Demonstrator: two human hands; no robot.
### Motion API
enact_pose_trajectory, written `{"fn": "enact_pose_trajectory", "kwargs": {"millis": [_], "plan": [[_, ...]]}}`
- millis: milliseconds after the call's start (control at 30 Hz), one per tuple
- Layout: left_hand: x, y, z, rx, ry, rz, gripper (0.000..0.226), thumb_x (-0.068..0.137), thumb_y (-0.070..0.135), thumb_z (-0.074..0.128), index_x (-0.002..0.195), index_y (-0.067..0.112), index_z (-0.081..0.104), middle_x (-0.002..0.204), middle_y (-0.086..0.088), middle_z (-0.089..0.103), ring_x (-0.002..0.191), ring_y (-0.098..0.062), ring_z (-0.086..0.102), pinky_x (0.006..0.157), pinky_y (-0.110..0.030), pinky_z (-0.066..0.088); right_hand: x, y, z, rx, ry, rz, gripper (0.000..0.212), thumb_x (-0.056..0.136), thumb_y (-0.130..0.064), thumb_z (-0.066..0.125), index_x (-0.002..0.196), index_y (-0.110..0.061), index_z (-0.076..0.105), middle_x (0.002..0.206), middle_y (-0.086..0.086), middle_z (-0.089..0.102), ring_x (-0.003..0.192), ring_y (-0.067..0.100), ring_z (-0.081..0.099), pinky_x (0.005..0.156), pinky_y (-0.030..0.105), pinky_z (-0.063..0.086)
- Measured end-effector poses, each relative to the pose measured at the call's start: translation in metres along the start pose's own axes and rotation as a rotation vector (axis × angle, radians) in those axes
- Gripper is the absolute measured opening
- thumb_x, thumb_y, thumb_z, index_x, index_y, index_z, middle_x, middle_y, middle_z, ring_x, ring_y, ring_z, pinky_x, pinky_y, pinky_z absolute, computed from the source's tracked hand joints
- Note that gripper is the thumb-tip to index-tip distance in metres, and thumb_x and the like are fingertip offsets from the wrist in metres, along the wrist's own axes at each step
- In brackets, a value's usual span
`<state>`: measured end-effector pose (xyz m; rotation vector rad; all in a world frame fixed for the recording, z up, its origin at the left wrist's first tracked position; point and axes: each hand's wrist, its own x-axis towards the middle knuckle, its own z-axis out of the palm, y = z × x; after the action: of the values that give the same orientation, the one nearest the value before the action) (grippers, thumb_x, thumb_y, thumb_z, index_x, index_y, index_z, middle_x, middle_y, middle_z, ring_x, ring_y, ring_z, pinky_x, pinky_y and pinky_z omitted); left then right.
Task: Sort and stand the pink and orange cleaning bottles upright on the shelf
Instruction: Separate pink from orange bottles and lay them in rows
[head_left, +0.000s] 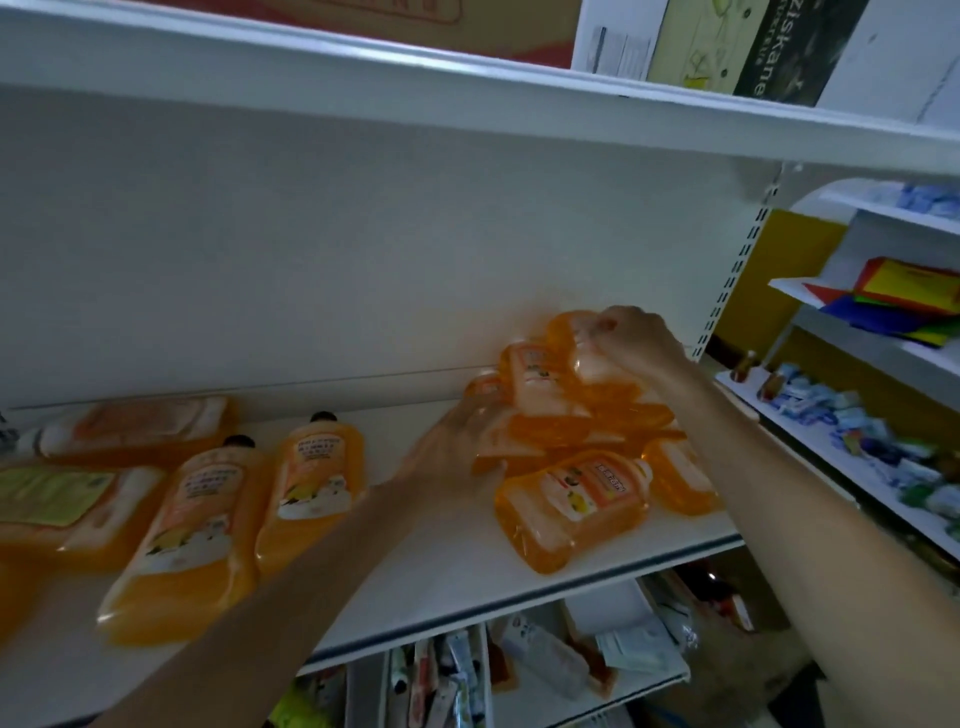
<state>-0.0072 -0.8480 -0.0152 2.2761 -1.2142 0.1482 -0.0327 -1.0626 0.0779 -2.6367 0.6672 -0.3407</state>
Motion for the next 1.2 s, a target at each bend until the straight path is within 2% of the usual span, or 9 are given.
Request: {"fn": "enact_pose_trajectory", "kwargs": {"millis": [133,300,400,600,733,833,933,1033,1200], "plan": [[-0.024,-0.019,-0.017,0.000,0.026,-0.125,0.062,0.073,0.036,0.049,0.130,0.011,0.049,0.137,-0.011,0.041,0.116,-0.028,0.052,0.090,-0.027,0.041,-0.004,0.000,0.003,-0.092,0.062,-0.036,0.034,0.093,-0.038,0.045,0.113,-0.015,0.059,0.109,0.008,0.064,0.093,0.026,0.060,0.080,0.038,0.050],[-0.061,-0.047,-0.055,0.064,0.091,-0.277,0.044,0.081,0.035,0.052,0.122,0.019,0.053,0.130,0.002,0.043,0.113,-0.017,0.050,0.083,-0.020,0.034,-0.020,-0.055,0.018,-0.026,0.314,-0.325,0.040,0.095,-0.031,0.047,0.127,-0.009,0.053,0.131,0.011,0.054,0.122,0.030,0.045,0.095,0.039,0.040],[-0.088,-0.062,-0.076,0.059,0.163,-0.365,0.037,0.083,0.023,0.060,0.120,0.017,0.058,0.120,0.003,0.050,0.109,-0.014,0.051,0.079,-0.022,0.035,-0.038,-0.103,0.049,0.068,0.161,-0.556,0.037,0.094,-0.027,0.050,0.128,-0.012,0.051,0.132,0.006,0.053,0.121,0.022,0.046,0.096,0.031,0.037],[-0.158,-0.099,-0.122,0.073,0.233,-0.495,0.029,0.082,0.020,0.061,0.110,0.012,0.064,0.117,-0.008,0.057,0.109,-0.025,0.054,0.084,-0.025,0.038,-0.072,-0.176,0.133,0.049,-0.272,-0.780,0.041,0.092,-0.025,0.055,0.131,-0.014,0.050,0.134,0.004,0.052,0.123,0.019,0.047,0.102,0.036,0.039],[-0.202,-0.124,-0.153,0.157,0.215,-0.582,0.046,0.076,0.041,0.051,0.113,0.015,0.062,0.121,-0.004,0.056,0.112,-0.023,0.052,0.088,-0.029,0.039,-0.092,-0.224,0.170,0.108,-0.283,-0.830,0.037,0.092,-0.023,0.056,0.128,-0.015,0.053,0.128,0.003,0.055,0.119,0.019,0.049,0.095,0.030,0.039],[-0.230,-0.140,-0.162,0.269,0.096,-0.632,0.076,0.063,0.065,0.040,0.126,0.024,0.054,0.136,-0.003,0.043,0.128,-0.028,0.033,0.105,-0.039,0.027,-0.099,-0.259,0.194,0.047,-0.288,-0.866,0.039,0.092,-0.024,0.055,0.130,-0.016,0.050,0.126,0.002,0.053,0.118,0.018,0.046,0.094,0.029,0.036],[-0.241,-0.154,-0.164,0.410,0.033,-0.556,0.092,0.059,0.075,0.027,0.136,0.026,0.041,0.144,-0.009,0.032,0.135,-0.033,0.020,0.107,-0.055,0.019,-0.101,-0.288,0.218,-0.057,-0.269,-0.874,0.048,0.087,-0.021,0.060,0.133,-0.016,0.045,0.132,0.003,0.049,0.122,0.021,0.042,0.101,0.036,0.037],[-0.237,-0.167,-0.172,0.406,-0.053,-0.649,0.088,0.063,0.074,0.028,0.140,0.031,0.027,0.148,-0.002,0.019,0.138,-0.024,0.007,0.111,-0.052,0.010,-0.095,-0.307,0.231,-0.148,-0.287,-0.836,0.056,0.084,-0.020,0.065,0.135,-0.018,0.043,0.136,0.003,0.047,0.124,0.023,0.041,0.101,0.037,0.036],[-0.243,-0.192,-0.184,0.370,-0.021,-0.607,0.067,0.075,0.070,0.024,0.134,0.038,0.033,0.143,0.005,0.031,0.134,-0.017,0.021,0.109,-0.041,0.018,-0.087,-0.322,0.243,-0.256,-0.279,-0.800,0.060,0.080,-0.041,0.066,0.130,-0.018,0.044,0.128,0.008,0.054,0.116,0.028,0.051,0.093,0.039,0.043]]}}
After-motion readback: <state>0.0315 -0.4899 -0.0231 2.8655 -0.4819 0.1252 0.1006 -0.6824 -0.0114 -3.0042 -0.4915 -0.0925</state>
